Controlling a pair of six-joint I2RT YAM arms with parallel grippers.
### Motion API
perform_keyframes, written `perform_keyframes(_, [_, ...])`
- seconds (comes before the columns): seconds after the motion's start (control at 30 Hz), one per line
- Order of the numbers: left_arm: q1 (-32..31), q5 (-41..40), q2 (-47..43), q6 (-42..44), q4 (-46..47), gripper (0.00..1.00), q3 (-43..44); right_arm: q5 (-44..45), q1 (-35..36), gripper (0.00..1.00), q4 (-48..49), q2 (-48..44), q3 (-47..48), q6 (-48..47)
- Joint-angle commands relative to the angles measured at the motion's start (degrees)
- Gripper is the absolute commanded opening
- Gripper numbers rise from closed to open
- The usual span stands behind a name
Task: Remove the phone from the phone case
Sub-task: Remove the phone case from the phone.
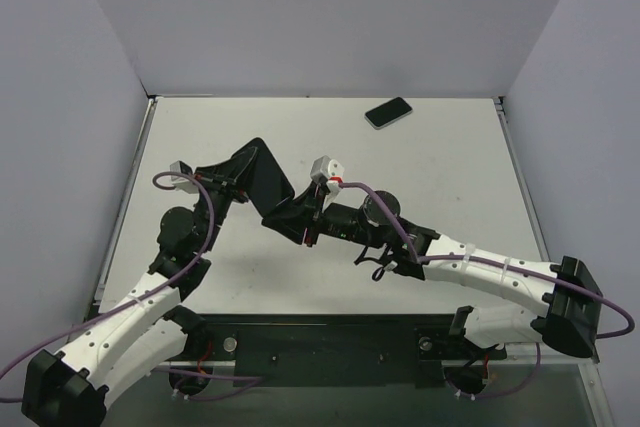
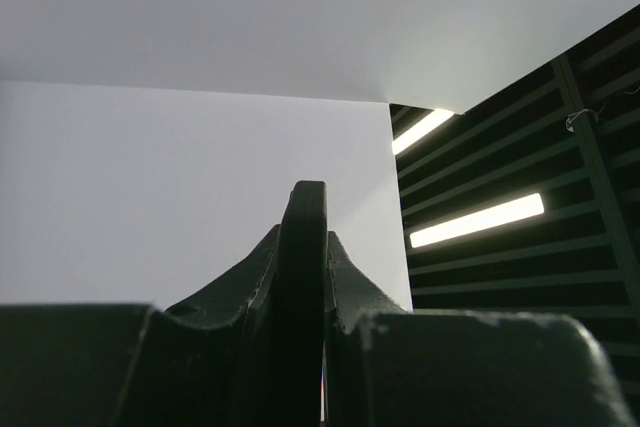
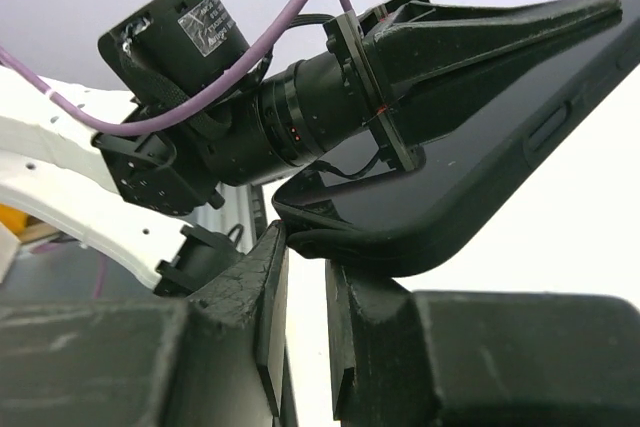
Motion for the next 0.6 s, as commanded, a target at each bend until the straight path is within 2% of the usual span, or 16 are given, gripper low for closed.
perform_keyframes(0.0, [-1.8,10.6,-2.2,-11.6,15.6,0.0,8.4,13.7,-5.2,0.0,-19.1,3.4,-0.4,-15.5])
perform_keyframes(0.2, [-1.8,11.5,0.0,-13.5,19.4,0.0,7.8,19.4,-5.7,0.0,-19.7,1.7,-2.0,-12.2])
perform_keyframes(0.23, [-1.8,11.7,0.0,-13.2,19.6,0.0,7.8,23.1,-5.9,0.0,-18.8,1.8,-2.6,-8.6])
perform_keyframes(0.33, [-1.5,12.1,-0.4,-9.6,19.2,0.0,7.9,22.5,-6.7,0.0,-22.7,2.1,-1.2,0.0])
perform_keyframes(0.37, [-1.0,13.1,-0.6,-6.9,18.2,0.0,8.7,18.2,-6.8,0.08,-24.6,1.8,-0.6,3.9])
perform_keyframes(0.4, [0.4,15.5,-0.7,-5.7,16.0,0.0,9.3,15.4,-6.6,0.21,-27.3,0.6,0.3,5.5])
perform_keyframes(0.5, [2.6,19.1,-1.0,2.1,11.5,0.0,11.5,8.7,-4.6,0.41,-31.6,-3.2,0.4,13.3])
perform_keyframes(0.53, [3.1,19.9,-1.0,4.1,9.2,0.0,12.4,8.4,-4.3,0.58,-33.2,-5.7,0.1,15.5])
perform_keyframes(0.57, [3.9,21.5,-0.9,6.8,7.0,0.0,12.9,8.0,-4.2,0.59,-34.0,-6.8,0.1,16.3])
